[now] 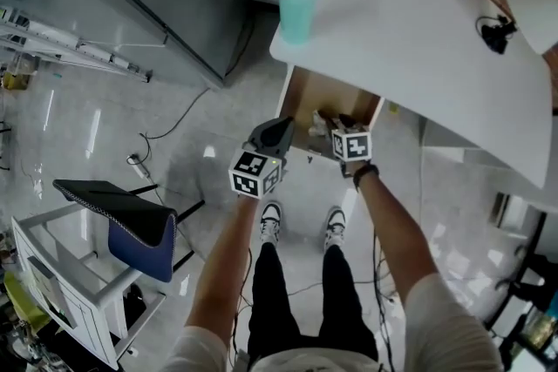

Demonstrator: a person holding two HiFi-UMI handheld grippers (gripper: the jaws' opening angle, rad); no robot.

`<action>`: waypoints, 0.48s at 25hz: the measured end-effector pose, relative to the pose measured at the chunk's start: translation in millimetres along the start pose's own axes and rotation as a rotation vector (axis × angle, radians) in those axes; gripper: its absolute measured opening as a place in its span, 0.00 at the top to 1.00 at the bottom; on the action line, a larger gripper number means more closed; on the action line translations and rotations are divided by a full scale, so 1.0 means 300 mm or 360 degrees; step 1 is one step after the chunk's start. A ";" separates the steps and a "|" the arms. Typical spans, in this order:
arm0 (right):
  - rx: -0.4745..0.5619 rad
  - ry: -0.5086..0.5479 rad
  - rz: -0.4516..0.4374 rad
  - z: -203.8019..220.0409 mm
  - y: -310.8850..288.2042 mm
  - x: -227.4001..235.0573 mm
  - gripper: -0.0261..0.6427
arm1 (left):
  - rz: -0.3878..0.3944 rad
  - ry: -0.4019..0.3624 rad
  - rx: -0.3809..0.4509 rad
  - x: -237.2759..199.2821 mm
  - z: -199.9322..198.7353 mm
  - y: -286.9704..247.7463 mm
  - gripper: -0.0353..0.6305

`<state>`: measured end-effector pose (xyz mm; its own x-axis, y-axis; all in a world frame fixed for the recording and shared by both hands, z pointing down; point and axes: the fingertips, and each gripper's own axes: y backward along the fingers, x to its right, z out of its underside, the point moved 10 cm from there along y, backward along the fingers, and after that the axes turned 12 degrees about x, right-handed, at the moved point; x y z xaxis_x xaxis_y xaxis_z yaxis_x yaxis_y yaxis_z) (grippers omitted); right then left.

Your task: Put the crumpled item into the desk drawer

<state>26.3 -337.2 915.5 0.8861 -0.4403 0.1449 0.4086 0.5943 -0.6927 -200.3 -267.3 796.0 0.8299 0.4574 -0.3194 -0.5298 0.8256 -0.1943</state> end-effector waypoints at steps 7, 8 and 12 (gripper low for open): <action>0.0199 -0.0064 -0.0016 -0.098 0.256 -0.070 0.75 | -0.0033 -0.0024 0.0007 0.105 -0.152 0.074 0.95; 0.0232 -0.0077 -0.0018 -0.108 0.301 -0.076 0.75 | -0.0036 -0.0038 0.0001 0.131 -0.169 0.087 0.95; 0.0361 -0.0094 0.0003 -0.184 0.472 -0.107 0.75 | -0.0031 -0.0177 -0.0043 0.213 -0.266 0.123 0.95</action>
<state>43.7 -275.9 773.8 0.8953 -0.4031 0.1895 0.4399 0.7339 -0.5175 -180.9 -233.9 694.4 0.8537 0.4761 -0.2109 -0.5164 0.8262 -0.2252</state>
